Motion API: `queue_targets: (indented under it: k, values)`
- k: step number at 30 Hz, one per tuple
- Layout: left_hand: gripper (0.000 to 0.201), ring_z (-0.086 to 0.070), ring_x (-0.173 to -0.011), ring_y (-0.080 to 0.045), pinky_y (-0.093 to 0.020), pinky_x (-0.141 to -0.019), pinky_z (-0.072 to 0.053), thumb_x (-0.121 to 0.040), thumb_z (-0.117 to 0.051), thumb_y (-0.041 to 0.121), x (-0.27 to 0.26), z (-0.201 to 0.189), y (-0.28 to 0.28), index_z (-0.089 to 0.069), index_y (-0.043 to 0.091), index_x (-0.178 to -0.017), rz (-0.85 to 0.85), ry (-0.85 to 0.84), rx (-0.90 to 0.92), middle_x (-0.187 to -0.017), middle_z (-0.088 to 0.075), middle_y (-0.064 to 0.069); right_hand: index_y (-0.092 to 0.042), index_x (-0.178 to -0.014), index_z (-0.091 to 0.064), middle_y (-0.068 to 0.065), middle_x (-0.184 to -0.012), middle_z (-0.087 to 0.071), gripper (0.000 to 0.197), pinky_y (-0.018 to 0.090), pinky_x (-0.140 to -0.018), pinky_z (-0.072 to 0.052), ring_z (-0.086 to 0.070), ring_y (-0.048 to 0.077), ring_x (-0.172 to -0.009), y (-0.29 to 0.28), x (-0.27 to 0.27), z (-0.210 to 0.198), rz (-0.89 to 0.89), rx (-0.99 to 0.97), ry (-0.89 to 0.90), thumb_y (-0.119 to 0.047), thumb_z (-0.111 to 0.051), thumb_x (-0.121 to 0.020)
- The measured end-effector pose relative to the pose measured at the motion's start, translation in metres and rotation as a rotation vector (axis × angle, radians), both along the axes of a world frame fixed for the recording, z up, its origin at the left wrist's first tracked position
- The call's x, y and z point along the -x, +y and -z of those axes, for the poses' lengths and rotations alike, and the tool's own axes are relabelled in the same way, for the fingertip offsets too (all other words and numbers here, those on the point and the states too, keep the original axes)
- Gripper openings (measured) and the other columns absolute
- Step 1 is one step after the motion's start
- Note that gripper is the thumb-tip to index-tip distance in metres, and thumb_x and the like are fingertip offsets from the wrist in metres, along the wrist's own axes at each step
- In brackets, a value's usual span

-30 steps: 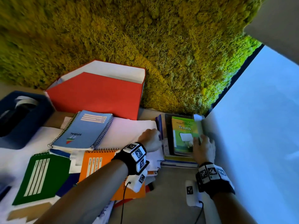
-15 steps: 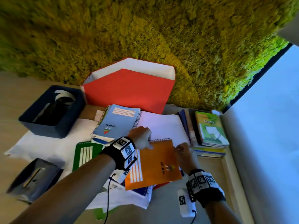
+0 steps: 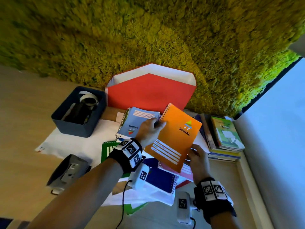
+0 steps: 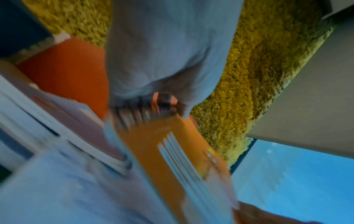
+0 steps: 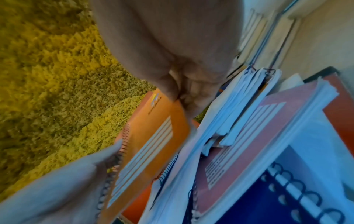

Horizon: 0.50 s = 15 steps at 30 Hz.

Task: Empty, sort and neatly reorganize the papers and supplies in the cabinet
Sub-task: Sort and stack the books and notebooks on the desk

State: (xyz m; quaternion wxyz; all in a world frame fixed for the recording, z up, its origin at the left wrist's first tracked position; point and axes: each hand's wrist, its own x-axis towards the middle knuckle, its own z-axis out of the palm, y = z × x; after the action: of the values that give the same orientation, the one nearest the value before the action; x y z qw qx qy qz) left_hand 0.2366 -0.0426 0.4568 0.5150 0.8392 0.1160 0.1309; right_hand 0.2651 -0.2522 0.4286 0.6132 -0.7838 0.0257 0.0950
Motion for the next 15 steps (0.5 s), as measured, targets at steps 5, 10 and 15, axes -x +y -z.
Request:
queue_targets:
  k: [5,10,15]
  values:
    - [0.055,-0.053,-0.117,-0.033,-0.039,-0.091,-0.047,-0.094,-0.052,0.049,0.010,0.017,0.060,-0.053,0.005,-0.126,-0.349,0.433,-0.351,-0.126,-0.056,-0.017,-0.020,-0.099,-0.062,0.016,-0.098,-0.068,0.018,0.049,-0.080,-0.056,-0.065,0.033,-0.085,-0.004,0.002,0.011,0.162,0.142,-0.065,-0.013,-0.046,-0.096]
    - [0.073,-0.059,-0.112,-0.032,-0.035,-0.090,-0.050,-0.083,-0.063,0.061,0.019,0.032,0.089,-0.055,0.003,-0.126,-0.235,0.698,-0.236,-0.126,-0.060,-0.016,-0.027,-0.108,-0.064,0.013,-0.099,-0.066,0.020,0.047,-0.088,-0.053,-0.063,0.033,-0.093,-0.005,-0.003,0.011,0.318,0.154,-0.012,-0.021,-0.050,-0.094]
    - [0.090,-0.057,-0.117,-0.033,-0.034,-0.094,-0.050,-0.074,-0.081,0.048,0.020,0.035,0.090,-0.044,-0.003,-0.138,-0.335,0.608,0.102,-0.134,-0.055,-0.019,-0.029,-0.118,-0.058,0.005,-0.107,-0.068,0.034,0.049,-0.097,-0.048,-0.063,0.028,-0.102,-0.006,-0.007,0.007,0.254,0.178,0.079,-0.044,-0.056,-0.088]
